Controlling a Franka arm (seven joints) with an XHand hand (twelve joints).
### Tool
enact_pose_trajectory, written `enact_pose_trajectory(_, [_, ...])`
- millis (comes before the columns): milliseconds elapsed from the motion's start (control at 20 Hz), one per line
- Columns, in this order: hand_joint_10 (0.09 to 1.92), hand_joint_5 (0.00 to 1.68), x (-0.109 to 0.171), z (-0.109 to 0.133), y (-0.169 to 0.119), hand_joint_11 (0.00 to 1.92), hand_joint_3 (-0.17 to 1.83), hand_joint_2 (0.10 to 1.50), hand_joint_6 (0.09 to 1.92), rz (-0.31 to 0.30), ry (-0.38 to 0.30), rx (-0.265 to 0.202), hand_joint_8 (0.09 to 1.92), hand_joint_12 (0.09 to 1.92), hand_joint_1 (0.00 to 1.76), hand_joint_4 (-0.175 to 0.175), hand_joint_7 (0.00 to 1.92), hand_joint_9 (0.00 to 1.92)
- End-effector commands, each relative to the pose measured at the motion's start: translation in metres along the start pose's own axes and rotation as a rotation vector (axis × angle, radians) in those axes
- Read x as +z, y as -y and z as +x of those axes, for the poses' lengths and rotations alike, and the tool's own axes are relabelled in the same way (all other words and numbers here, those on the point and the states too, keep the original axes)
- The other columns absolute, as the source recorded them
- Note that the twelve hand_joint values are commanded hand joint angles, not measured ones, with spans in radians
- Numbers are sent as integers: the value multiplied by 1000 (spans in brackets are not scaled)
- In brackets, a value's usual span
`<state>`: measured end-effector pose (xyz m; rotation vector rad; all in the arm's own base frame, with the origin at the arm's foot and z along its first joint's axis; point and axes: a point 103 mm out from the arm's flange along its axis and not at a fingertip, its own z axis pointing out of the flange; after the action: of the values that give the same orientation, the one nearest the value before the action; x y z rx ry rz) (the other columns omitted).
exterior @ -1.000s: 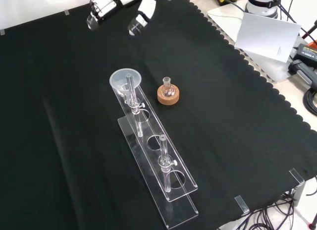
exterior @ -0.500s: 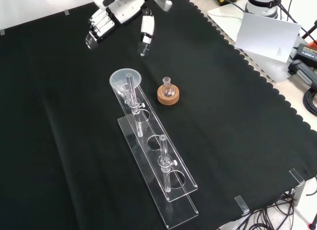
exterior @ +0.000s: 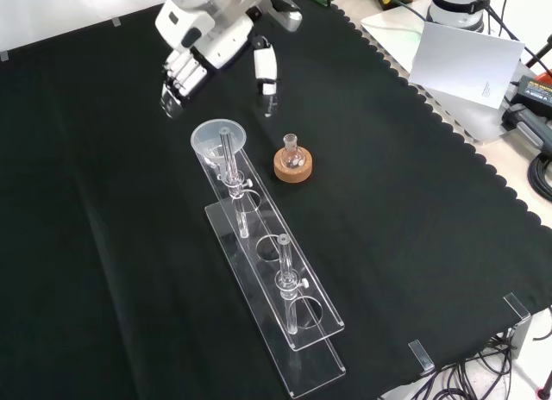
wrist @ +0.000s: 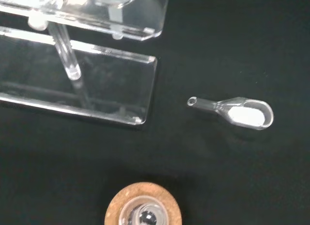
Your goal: Pick up the funnel from the transparent funnel stand.
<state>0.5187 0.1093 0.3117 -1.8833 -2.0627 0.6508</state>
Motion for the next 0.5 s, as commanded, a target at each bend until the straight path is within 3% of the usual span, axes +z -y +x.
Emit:
enact_pose_trajectory(50, [526, 0, 5, 15, -4, 99, 86, 719, 87, 14, 3, -27, 87, 1537, 567, 28, 0, 0])
enact_pose_trajectory(500, [543, 0, 10, 23, -15, 128, 78, 722, 87, -10, 15, -28, 87, 1539, 675, 44, 0, 0])
